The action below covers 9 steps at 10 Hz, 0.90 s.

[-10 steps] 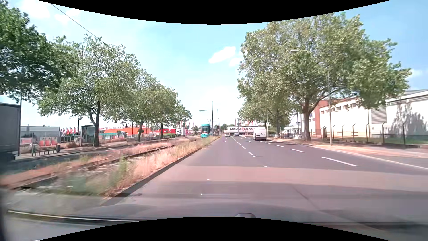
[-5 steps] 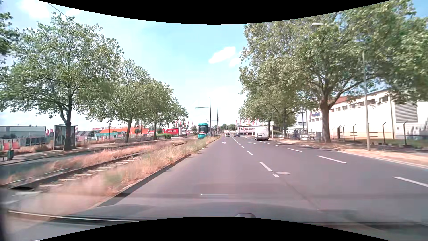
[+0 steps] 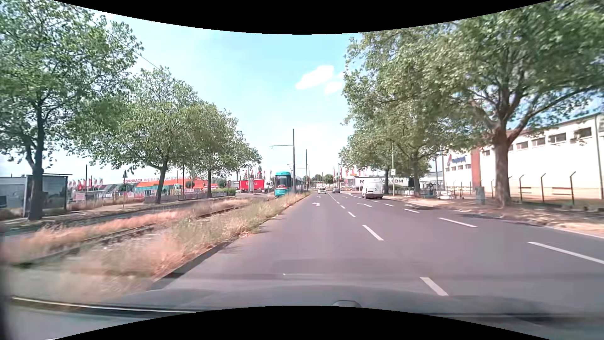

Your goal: Follow the waypoints while adhering to traffic rules and regulations

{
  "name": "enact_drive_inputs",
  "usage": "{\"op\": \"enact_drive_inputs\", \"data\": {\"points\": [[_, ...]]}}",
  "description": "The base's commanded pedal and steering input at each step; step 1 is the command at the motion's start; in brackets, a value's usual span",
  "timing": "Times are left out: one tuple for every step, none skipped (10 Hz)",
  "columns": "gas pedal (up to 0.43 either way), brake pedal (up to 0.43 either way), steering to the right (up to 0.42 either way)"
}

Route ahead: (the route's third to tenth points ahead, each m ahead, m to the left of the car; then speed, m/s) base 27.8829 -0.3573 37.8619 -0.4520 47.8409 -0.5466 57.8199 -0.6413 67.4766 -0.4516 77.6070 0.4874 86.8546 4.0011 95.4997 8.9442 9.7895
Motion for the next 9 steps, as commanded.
{"op": "enact_drive_inputs", "data": {"points": [[0.000,0.134,-0.007],[0.000,0.134,-0.006],[0.000,0.134,-0.006],[0.000,0.134,-0.007],[0.000,0.134,-0.007],[0.000,0.134,-0.006],[0.000,0.140,-0.007],[0.000,0.140,-0.007],[0.000,0.140,-0.006]]}}
